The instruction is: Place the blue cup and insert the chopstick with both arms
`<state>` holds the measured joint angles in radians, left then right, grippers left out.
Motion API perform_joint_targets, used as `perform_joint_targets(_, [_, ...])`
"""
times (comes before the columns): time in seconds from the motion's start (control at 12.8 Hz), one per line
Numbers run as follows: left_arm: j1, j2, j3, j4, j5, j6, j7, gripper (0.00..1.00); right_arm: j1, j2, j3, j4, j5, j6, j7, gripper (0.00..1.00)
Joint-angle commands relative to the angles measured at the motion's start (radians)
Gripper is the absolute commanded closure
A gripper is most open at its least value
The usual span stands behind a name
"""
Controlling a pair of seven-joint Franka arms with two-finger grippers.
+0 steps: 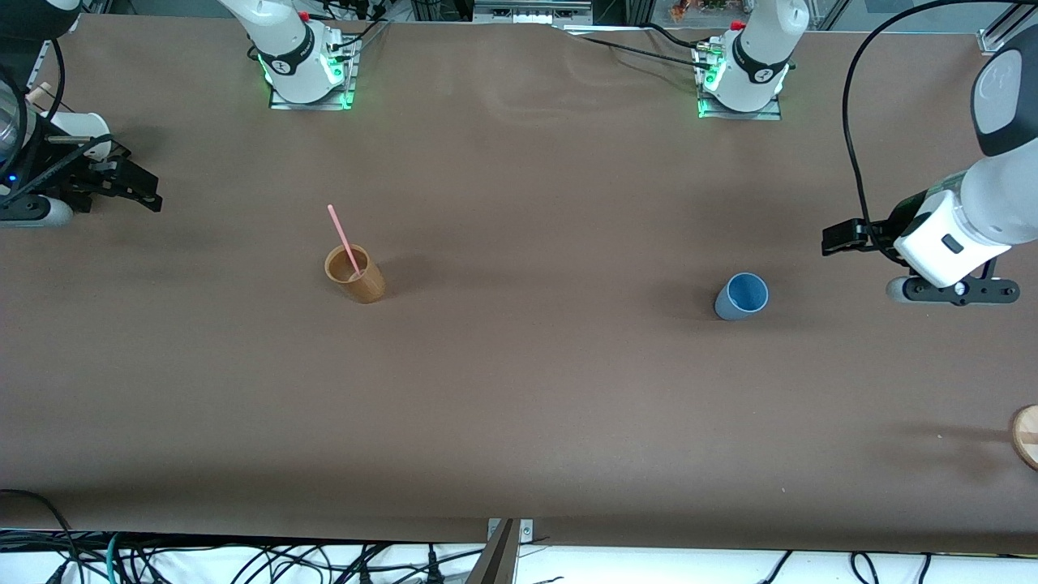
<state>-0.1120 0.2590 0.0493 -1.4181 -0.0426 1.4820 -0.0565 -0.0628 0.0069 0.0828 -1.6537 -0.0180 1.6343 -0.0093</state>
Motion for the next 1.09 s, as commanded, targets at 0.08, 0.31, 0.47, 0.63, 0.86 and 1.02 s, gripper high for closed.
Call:
perform_joint_targets(0.08, [-0.012, -0.006, 0.000, 0.004, 0.029, -0.008, 0.010, 0.00, -0.015, -0.013, 0.018, -0.018, -0.016, 0.044, 0.006, 0.00])
perform_joint_targets(0.31, [-0.014, -0.001, 0.000, -0.022, 0.032, 0.003, 0.012, 0.00, -0.015, -0.013, 0.020, -0.020, -0.013, 0.039, 0.003, 0.00])
perform_joint_targets(0.47, [-0.014, -0.001, 0.000, -0.030, 0.032, 0.006, 0.015, 0.00, -0.015, -0.015, 0.018, -0.023, -0.002, 0.032, 0.008, 0.00])
perform_joint_targets(0.63, [-0.014, -0.001, 0.000, -0.030, 0.032, 0.006, 0.015, 0.00, -0.015, -0.019, 0.018, -0.026, -0.002, 0.021, 0.008, 0.00])
perform_joint_targets(0.86, [-0.014, -0.001, 0.000, -0.028, 0.032, 0.006, 0.015, 0.00, -0.015, -0.019, 0.018, -0.026, -0.002, 0.021, 0.008, 0.00])
perform_joint_targets(1.02, [-0.014, -0.001, 0.000, -0.028, 0.032, 0.004, 0.015, 0.00, -0.015, -0.021, 0.018, -0.026, -0.002, 0.021, 0.008, 0.00])
